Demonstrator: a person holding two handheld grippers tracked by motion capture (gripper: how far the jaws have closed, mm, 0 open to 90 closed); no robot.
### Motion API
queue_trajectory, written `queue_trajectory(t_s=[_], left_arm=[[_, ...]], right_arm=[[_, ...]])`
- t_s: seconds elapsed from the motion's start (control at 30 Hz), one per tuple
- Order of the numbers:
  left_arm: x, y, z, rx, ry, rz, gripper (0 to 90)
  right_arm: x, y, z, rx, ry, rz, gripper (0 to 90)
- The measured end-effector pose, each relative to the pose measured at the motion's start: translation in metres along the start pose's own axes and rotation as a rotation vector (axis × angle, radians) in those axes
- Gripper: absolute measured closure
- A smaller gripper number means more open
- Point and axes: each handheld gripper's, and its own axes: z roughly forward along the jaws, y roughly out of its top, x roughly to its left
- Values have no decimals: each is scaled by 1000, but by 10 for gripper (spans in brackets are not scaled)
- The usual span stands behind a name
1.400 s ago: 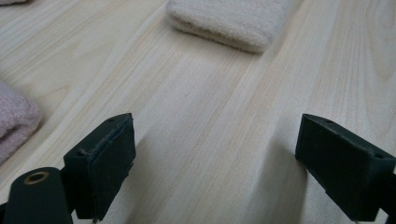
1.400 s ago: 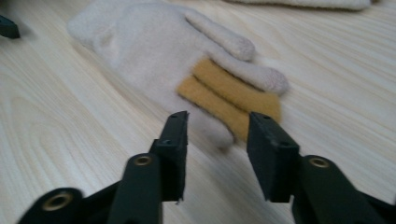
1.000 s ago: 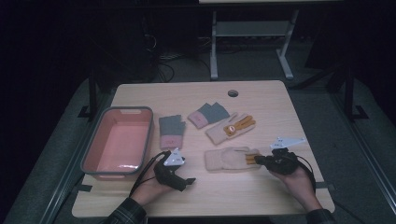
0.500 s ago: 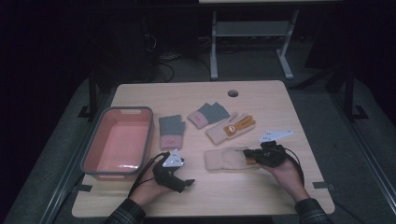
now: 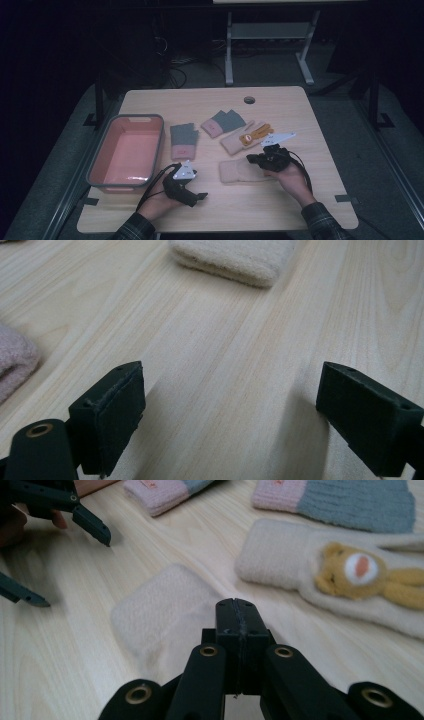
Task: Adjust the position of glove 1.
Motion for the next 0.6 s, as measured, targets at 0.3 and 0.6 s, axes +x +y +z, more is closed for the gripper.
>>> queue_trajectory(t_s=[0.3, 0.6], left_arm=[[-1, 0, 0, 1, -3, -9, 115], [-1, -1, -1, 6, 1, -5, 115]], right_arm=[[5, 13, 24, 9, 31, -15, 900], [6, 26, 50, 36, 49, -19, 900]])
